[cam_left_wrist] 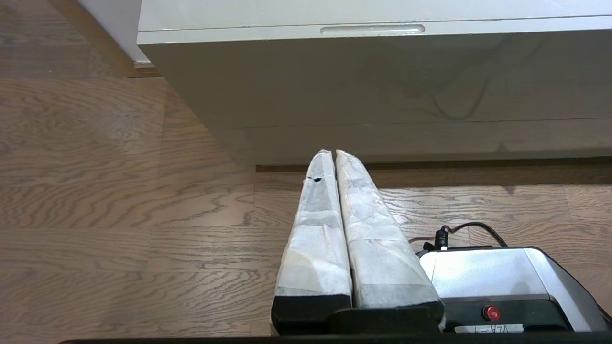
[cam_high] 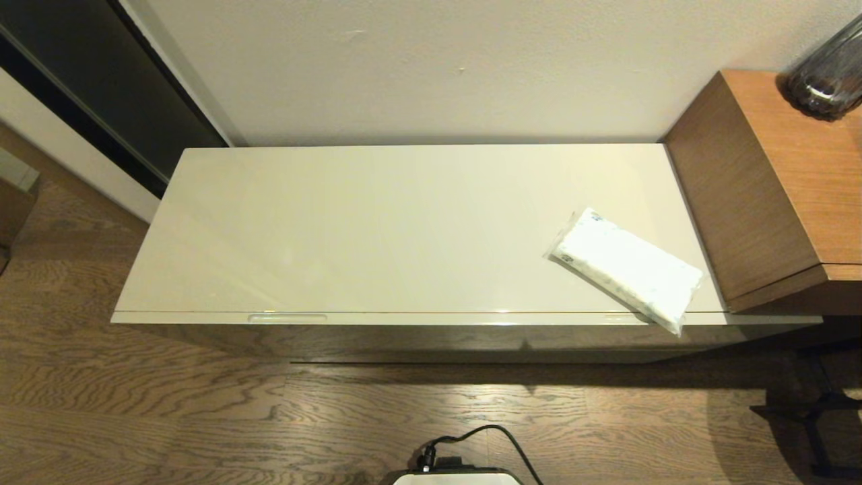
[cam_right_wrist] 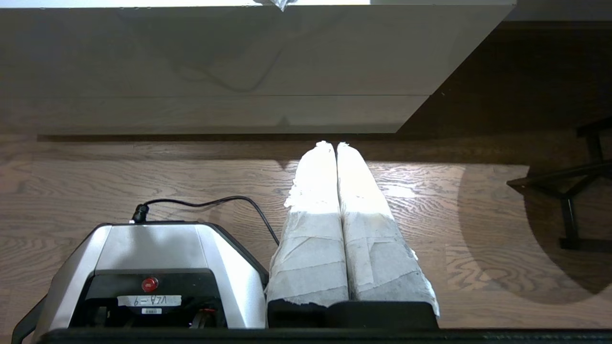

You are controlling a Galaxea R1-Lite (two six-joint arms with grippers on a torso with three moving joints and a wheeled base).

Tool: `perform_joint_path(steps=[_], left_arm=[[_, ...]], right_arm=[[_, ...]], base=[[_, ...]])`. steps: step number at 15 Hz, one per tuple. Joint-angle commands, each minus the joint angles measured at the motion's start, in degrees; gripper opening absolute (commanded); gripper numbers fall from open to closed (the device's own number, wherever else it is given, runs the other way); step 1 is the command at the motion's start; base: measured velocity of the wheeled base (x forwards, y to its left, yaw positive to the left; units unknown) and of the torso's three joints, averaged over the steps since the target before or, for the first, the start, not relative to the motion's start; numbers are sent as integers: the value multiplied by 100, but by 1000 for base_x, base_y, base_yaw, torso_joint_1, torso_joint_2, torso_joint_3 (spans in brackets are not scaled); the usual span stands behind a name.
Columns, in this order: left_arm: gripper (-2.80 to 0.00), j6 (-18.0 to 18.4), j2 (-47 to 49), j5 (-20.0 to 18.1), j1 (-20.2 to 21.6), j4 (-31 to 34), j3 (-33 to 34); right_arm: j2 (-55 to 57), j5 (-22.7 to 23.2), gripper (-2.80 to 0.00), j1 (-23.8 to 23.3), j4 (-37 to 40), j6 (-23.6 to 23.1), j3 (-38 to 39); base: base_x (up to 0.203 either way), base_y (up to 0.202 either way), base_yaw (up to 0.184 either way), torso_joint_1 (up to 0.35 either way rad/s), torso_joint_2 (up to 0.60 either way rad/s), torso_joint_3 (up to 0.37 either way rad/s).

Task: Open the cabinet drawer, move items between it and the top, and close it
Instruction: Open the drawer

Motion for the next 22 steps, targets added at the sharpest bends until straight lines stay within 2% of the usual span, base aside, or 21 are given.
perform_joint_path(steps=[1,7,10,15,17,20,22], left_arm=[[-280,2,0,0,1,-2,1],[-280,2,0,0,1,-2,1],[-280,2,0,0,1,-2,1],[-280,-7,0,8,1,-2,1],[-280,-7,0,9,1,-2,1],[-280,-7,4,9,10,2,1],[-280,-7,0,9,10,-2,1]], right_arm=[[3,0,-280,-8,5,-2,-2],[0,0,-280,-2,-4,-11,7],[6,79,-280,-2,14,-275,-2],[9,28,-280,-2,26,-160,-49],[99,186,-280,-2,409,-164,-680],[752,578,-280,-15,1808,127,-2430],[1634,695,-280,-48,2559,323,-2925]], base=[[0,0,0,0,0,0],[0,0,0,0,0,0],[0,0,0,0,0,0],[0,0,0,0,0,0],[0,0,0,0,0,0],[0,0,0,0,0,0],[0,0,0,0,0,0]])
